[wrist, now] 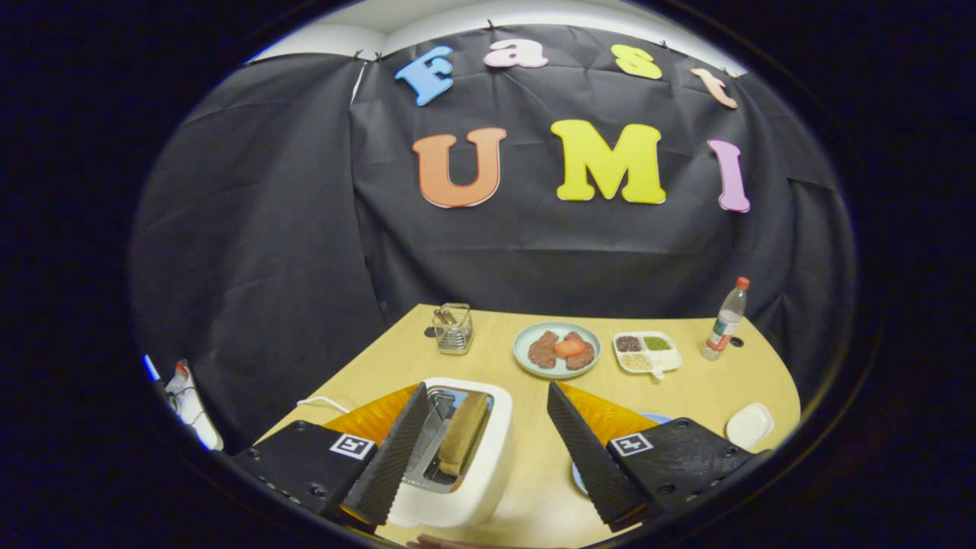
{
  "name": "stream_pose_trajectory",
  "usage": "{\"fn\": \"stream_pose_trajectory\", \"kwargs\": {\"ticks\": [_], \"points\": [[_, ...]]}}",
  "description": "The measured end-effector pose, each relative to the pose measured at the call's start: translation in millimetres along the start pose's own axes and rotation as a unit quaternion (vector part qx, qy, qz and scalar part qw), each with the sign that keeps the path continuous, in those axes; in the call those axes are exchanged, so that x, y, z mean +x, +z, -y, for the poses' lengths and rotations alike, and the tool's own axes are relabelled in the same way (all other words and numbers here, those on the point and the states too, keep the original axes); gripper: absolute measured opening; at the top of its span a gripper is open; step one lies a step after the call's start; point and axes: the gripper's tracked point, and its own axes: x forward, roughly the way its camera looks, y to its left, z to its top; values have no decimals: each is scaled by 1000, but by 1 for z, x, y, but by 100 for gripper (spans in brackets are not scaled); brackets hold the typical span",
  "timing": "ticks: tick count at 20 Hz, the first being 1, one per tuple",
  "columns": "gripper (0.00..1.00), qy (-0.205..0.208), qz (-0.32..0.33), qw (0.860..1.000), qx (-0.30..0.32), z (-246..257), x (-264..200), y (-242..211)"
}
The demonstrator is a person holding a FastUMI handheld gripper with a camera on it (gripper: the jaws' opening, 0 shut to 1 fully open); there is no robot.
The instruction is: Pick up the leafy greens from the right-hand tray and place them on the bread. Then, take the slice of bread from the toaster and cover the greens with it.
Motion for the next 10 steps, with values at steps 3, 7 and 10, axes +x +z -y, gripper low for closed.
{"fn": "stream_pose_trajectory", "kwargs": {"ticks": [3, 7, 10], "points": [[89, -28, -10, 1000, -7, -1, 19, -9], [80, -46, -52, 998, 1, 0, 38, -26], [67, -49, -77, 996, 12, 0, 47, -32]]}}
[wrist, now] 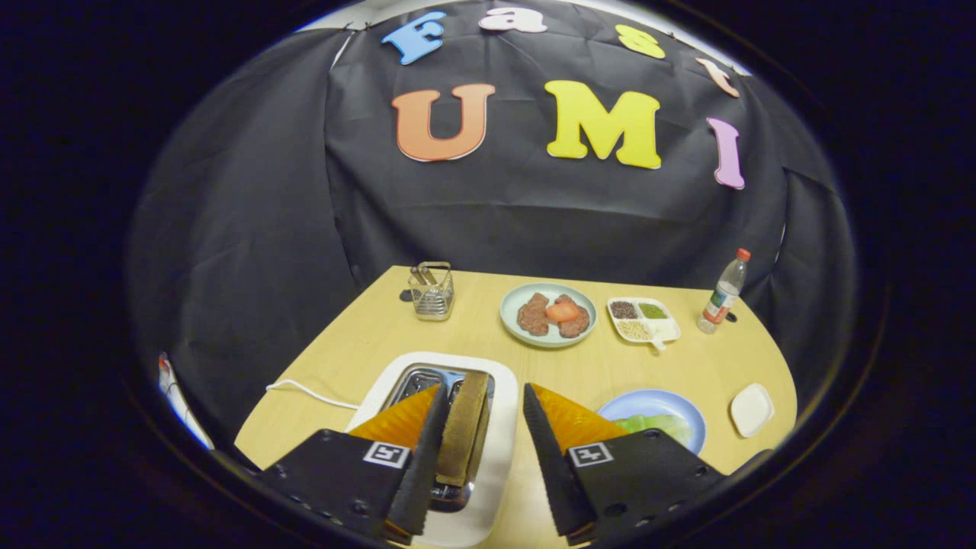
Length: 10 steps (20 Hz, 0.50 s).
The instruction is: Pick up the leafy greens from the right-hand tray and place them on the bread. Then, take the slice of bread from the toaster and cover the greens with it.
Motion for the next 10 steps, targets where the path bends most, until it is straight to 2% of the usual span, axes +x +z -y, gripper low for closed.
{"fn": "stream_pose_trajectory", "kwargs": {"ticks": [3, 6, 7, 8, 10], "points": [[54, 11, -32, 999, 2, -7, 3, -10], [27, 19, -47, 999, 0, -19, 10, -17], [28, 4, -43, 999, -3, -13, 6, -14], [13, 8, -43, 999, -1, -14, 7, -14], [13, 16, -55, 998, 3, -22, 2, -18]]}}
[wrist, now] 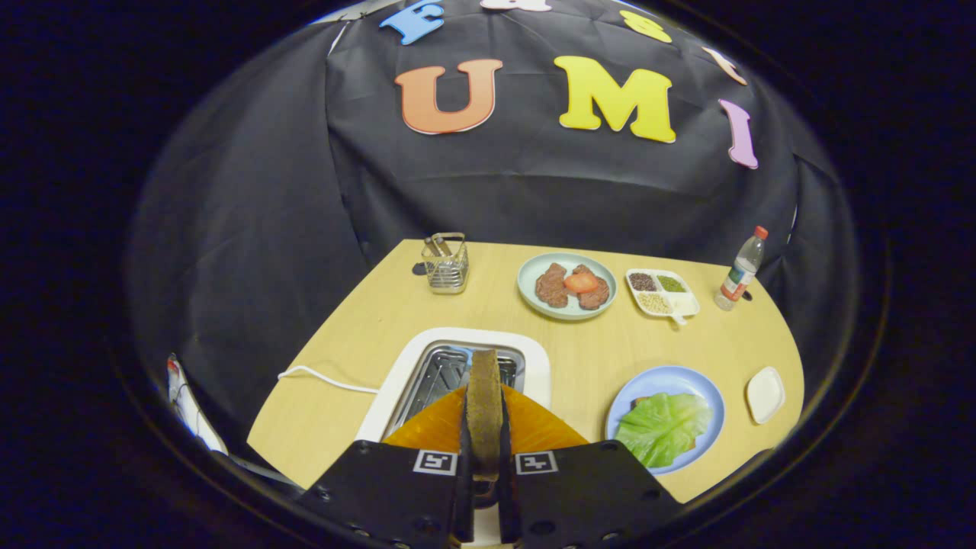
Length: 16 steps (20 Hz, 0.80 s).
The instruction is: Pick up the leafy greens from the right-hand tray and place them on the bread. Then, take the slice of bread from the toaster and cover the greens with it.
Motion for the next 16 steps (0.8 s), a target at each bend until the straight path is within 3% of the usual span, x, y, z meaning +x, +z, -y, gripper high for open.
{"fn": "stream_pose_trajectory", "kwargs": {"ticks": [10, 16], "points": [[13, -2, 67, 998, 5, 10, -67, 65], [13, -13, 114, 993, 30, 51, -111, 95]]}}
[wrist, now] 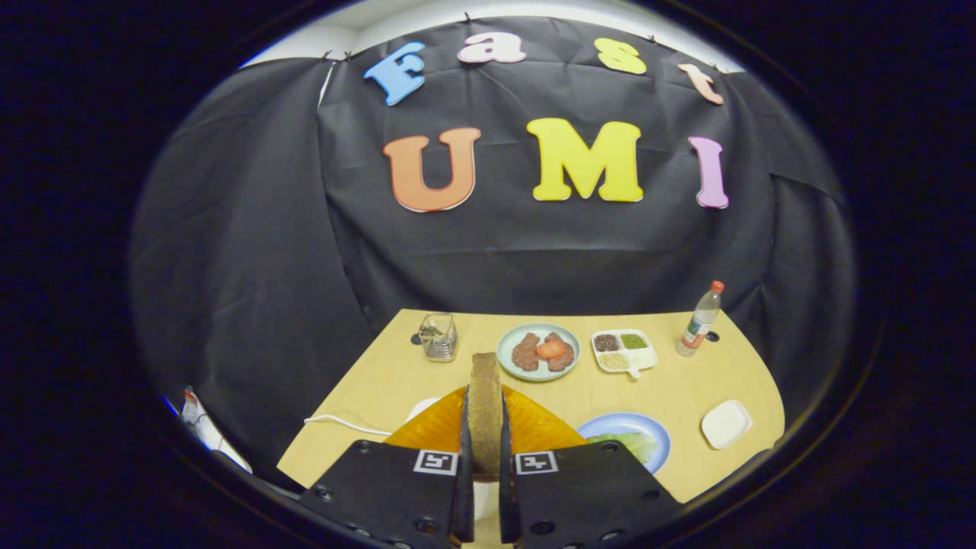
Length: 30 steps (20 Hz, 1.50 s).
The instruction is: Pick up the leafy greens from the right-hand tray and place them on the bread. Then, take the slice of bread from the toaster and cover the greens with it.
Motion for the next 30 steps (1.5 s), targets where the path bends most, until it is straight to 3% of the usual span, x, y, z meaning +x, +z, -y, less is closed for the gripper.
{"fn": "stream_pose_trajectory", "kwargs": {"ticks": [4, 8, 15, 21, 30], "points": [[13, -32, 4, 999, 17, 53, 3, -6], [13, -64, -15, 997, 28, 109, 22, -39], [13, -62, -54, 994, 67, 160, 63, -99], [13, -8, -74, 993, 89, 163, 88, -135], [13, 37, -72, 985, 151, 209, 109, -168]]}}
